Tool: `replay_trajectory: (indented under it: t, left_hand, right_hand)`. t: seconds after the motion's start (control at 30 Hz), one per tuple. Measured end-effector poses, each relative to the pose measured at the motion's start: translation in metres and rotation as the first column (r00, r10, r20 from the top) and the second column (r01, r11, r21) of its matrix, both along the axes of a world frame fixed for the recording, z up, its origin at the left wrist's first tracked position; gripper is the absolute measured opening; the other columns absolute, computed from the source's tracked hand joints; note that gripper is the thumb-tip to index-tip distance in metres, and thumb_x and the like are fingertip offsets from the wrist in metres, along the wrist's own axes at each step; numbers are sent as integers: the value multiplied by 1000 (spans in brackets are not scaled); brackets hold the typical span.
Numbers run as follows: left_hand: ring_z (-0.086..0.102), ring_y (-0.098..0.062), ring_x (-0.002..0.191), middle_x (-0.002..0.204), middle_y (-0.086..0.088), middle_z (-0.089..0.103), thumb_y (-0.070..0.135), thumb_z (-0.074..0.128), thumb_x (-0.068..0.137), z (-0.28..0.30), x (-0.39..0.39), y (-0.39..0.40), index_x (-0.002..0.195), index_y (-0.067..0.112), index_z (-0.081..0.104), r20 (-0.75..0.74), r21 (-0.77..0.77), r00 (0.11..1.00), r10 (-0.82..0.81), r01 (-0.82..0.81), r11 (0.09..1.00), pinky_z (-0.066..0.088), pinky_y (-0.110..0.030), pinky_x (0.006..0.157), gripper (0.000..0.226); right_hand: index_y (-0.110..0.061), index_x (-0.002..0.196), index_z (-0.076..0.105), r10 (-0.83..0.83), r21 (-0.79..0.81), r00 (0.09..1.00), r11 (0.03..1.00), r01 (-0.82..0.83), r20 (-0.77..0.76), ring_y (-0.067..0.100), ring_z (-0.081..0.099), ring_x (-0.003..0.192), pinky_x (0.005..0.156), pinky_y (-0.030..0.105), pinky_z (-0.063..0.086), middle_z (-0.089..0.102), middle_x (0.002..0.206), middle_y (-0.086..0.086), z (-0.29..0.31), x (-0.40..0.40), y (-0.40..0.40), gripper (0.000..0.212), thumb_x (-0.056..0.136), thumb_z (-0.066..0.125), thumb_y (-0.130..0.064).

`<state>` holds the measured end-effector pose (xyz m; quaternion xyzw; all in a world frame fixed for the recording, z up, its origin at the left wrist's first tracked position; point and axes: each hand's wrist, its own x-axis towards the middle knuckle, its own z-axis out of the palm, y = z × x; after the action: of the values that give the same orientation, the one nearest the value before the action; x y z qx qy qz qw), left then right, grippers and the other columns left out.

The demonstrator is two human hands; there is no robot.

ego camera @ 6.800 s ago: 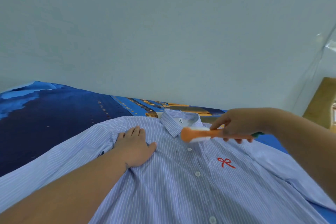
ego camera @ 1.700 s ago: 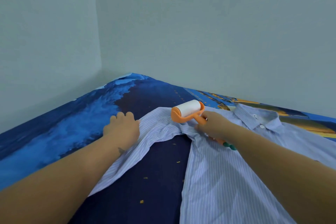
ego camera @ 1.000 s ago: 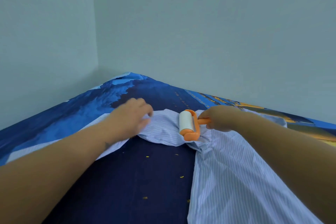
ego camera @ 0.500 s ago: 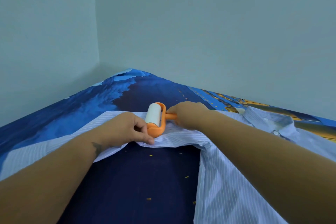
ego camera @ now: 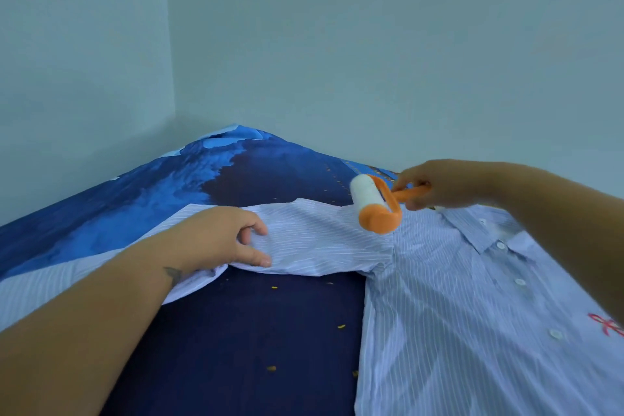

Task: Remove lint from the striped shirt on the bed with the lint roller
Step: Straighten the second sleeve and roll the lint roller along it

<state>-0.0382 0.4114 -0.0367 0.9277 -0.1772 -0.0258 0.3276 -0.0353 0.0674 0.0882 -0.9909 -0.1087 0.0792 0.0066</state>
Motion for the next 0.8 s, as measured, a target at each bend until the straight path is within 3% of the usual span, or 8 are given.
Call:
replay_trajectory:
  t: [0.1, 0.17, 0.3, 0.4, 0.5, 0.63, 0.7, 0.8]
  left_hand:
    - [57, 5, 59, 82, 9, 58, 58, 83, 56, 6, -3, 3, 107, 41, 62, -5, 74, 1000, 21, -21, 997, 43, -9, 42, 57]
    - [59, -1, 65, 84, 9, 58, 60, 82, 55, 8, -4, 4, 113, 40, 61, -15, 101, 999, 51, -49, 994, 43, -10, 44, 65]
    - [67, -10, 67, 83, 13, 57, 82, 68, 41, 10, -2, 7, 118, 43, 57, 18, 223, 995, 93, -95, 970, 36, -16, 54, 87]
    - [65, -5, 67, 83, 19, 55, 89, 60, 33, 9, 1, 9, 117, 43, 58, 43, 252, 996, 81, -89, 964, 34, -17, 57, 95]
    - [53, 7, 75, 92, 24, 49, 76, 69, 53, 10, -1, 10, 121, 40, 56, 88, 295, 995, 45, -69, 953, 30, -11, 57, 78]
    - [50, 0, 87, 115, 17, 49, 41, 55, 91, 10, -2, 10, 123, 42, 55, 112, 321, 994, -15, -22, 947, 29, -11, 67, 32]
    - [53, -10, 93, 116, 7, 51, 20, 43, 96, 11, -3, 9, 120, 34, 57, 114, 314, 993, 8, -44, 948, 36, -18, 73, 31]
    - [57, -21, 89, 110, -4, 49, 13, 38, 95, 10, -3, 5, 105, 22, 57, 104, 354, 994, 14, -51, 934, 44, -29, 77, 23]
  right_hand:
    - [-45, 104, 61, 56, -107, 997, 992, -62, -50, 13, 59, 88, 81, 30, 46, 64, 96, -12, -5, -8, -7, 29, 83, 68, -26]
    - [-43, 109, 62, 75, -147, 996, 986, -81, -44, 9, 56, 89, 79, 26, 42, 61, 96, -17, -12, -10, -4, 31, 83, 69, -27]
    - [-45, 112, 62, 131, -246, 990, 959, -141, -57, 12, 57, 97, 90, 35, 46, 64, 106, -15, -25, -5, 14, 32, 84, 65, -31]
    - [-44, 114, 61, 188, -230, 980, 953, -196, -60, 13, 55, 93, 85, 34, 46, 64, 104, -13, -33, -3, 37, 33, 85, 63, -30]
    - [-44, 116, 61, 236, -182, 971, 954, -238, -34, 12, 51, 89, 76, 32, 41, 58, 87, -19, -39, -2, 67, 34, 85, 63, -30]
    - [-44, 119, 58, 304, -149, 953, 942, -301, -3, 14, 45, 86, 77, 37, 45, 48, 82, -15, -48, -4, 112, 34, 88, 60, -31]
    - [-37, 120, 59, 351, -165, 936, 924, -344, 11, 17, 49, 90, 72, 35, 44, 52, 92, -9, -49, -5, 130, 31, 90, 58, -30]
    - [-31, 119, 61, 383, -190, 924, 908, -373, 17, 18, 49, 84, 53, 26, 28, 54, 91, -6, -49, -5, 144, 28, 91, 57, -27]
